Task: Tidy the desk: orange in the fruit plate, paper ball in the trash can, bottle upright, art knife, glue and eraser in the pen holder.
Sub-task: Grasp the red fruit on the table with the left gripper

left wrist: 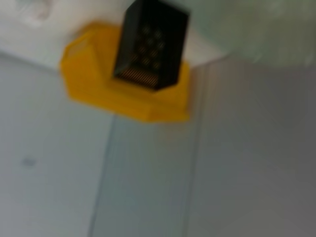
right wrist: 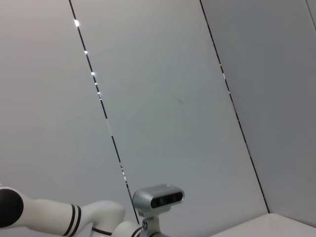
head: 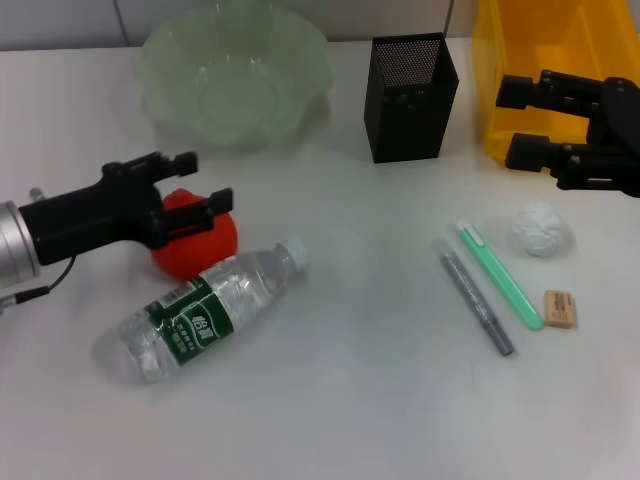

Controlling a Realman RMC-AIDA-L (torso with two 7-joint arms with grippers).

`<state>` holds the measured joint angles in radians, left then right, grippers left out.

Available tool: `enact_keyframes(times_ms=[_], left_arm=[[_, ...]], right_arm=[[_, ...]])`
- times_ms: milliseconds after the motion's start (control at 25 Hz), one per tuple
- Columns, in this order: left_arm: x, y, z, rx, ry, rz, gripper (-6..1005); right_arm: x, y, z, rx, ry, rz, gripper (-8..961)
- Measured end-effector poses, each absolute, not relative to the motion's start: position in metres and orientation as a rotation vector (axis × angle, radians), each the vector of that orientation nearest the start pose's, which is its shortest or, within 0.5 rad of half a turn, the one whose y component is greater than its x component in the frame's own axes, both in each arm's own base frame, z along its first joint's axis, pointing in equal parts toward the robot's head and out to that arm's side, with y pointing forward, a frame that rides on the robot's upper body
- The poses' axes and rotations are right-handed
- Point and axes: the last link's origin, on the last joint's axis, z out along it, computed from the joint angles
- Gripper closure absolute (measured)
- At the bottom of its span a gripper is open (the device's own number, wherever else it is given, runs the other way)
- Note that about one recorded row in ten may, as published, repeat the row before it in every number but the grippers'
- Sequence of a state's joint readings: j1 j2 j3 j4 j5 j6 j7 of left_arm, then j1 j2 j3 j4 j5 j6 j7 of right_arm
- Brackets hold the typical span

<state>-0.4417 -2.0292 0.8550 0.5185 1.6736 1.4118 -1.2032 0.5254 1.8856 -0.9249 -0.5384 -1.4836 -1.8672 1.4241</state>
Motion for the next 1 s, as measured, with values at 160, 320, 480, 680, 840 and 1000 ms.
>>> enact_keyframes(times_ms=[160, 320, 480, 680, 840, 1000], left_arm=[[-0.310, 0.322, -0.003, -2.480, -0.675, -0.663, 232], [-0.319, 0.319, -0.005, -2.465, -0.710, -0.619, 233], [-0.321, 0.318, -0.006, -2.464, -0.719, -0.604, 240], [-0.323, 0.322, -0.014, -2.443, -0.739, -0.557, 256], [-0.323, 0.323, -0.015, -2.439, -0.741, -0.552, 270], [-0.322, 0.323, -0.015, -2.440, -0.741, -0.554, 328]], right_arm=[[0.230, 0.318, 0.069, -2.782, 0.480, 1.235, 120], [0.229, 0.319, 0.069, -2.784, 0.473, 1.236, 120], [0.227, 0.321, 0.068, -2.786, 0.469, 1.238, 120], [0.226, 0.321, 0.066, -2.786, 0.471, 1.240, 121], [0.228, 0.320, 0.066, -2.782, 0.478, 1.241, 121], [0.229, 0.319, 0.066, -2.779, 0.482, 1.241, 120]])
